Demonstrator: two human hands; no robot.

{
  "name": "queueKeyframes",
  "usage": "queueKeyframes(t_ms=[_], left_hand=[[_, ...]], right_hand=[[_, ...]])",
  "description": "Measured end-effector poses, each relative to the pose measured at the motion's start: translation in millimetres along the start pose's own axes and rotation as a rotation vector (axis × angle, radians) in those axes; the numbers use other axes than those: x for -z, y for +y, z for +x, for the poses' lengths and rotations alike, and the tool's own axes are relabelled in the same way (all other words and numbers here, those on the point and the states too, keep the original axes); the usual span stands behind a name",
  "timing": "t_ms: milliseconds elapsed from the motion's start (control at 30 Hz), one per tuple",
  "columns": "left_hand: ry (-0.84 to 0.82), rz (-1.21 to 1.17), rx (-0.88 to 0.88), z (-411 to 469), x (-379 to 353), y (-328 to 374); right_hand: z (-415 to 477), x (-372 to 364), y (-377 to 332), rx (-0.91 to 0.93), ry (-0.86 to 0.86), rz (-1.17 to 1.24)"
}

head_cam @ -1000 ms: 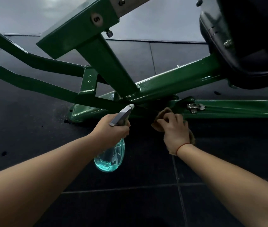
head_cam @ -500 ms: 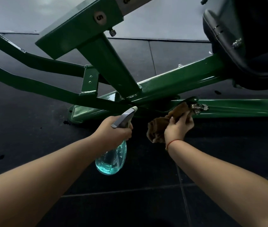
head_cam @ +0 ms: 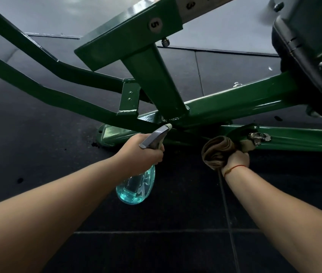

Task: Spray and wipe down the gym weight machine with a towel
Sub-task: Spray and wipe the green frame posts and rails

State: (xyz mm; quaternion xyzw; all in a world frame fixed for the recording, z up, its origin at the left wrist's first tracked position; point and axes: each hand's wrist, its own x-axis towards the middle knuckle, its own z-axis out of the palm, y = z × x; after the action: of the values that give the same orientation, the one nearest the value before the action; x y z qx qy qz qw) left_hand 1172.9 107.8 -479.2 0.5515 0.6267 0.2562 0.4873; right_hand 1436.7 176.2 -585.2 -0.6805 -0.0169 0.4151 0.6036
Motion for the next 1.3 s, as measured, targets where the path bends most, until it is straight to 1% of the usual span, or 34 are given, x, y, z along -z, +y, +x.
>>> queueKeyframes(t_ms=[67,100,167,200,333,433,533,633,733,833,900,967,1000,1067,1167,1300], left_hand=[[-0.009,0.004,0.01,1,-3,-3],[-0.015,0.008,0.009,2,-6,-3],[-0.014,0.015,0.009,4,-8,-3],[-0.015,0.013,0.009,7,-10,-1],[-0.029,0.003,0.015,7,-13,5],[-0.016,-0.021,0.029,5,-13,8],[0.012,-0.048,0.049,-4,-8,7],[0.081,-0.049,0.073,-14,-1,1],[0.165,-0.048,0.109,-24,9,-7],[0.235,-0.025,0.137,-33,22,-19],[0.244,-0.016,0.142,-40,30,-23],[0.256,-0.004,0.157,-47,36,-25],[0.267,-0.003,0.159,-49,39,-26],[0.294,0.005,0.147,-50,43,-28],[0.301,0.016,0.144,-48,49,-28],[0.283,0.003,0.131,-48,62,-23]], right_hand=[[-3,-4,0,-0.08,-0.038,0.067],[-2,-1,0,-0.114,-0.065,0.034],[0,7,-1,-0.168,-0.152,-0.113],[3,14,-4,-0.207,-0.171,-0.115],[18,31,-10,-0.235,-0.145,0.053],[18,14,-7,-0.233,-0.152,0.022],[6,-11,7,-0.289,-0.147,0.071],[-17,-30,18,-0.379,-0.228,0.016],[-52,-47,27,-0.552,-0.343,0.029],[-74,-56,34,-0.614,-0.478,-0.028],[-74,-55,40,-0.615,-0.478,-0.045],[-66,-49,42,-0.603,-0.408,-0.028],[-59,-48,44,-0.601,-0.344,0.001],[-56,-50,41,-0.603,-0.276,0.071],[-67,-63,38,-0.599,-0.306,0.031],[-107,-84,35,-0.615,-0.436,-0.002]])
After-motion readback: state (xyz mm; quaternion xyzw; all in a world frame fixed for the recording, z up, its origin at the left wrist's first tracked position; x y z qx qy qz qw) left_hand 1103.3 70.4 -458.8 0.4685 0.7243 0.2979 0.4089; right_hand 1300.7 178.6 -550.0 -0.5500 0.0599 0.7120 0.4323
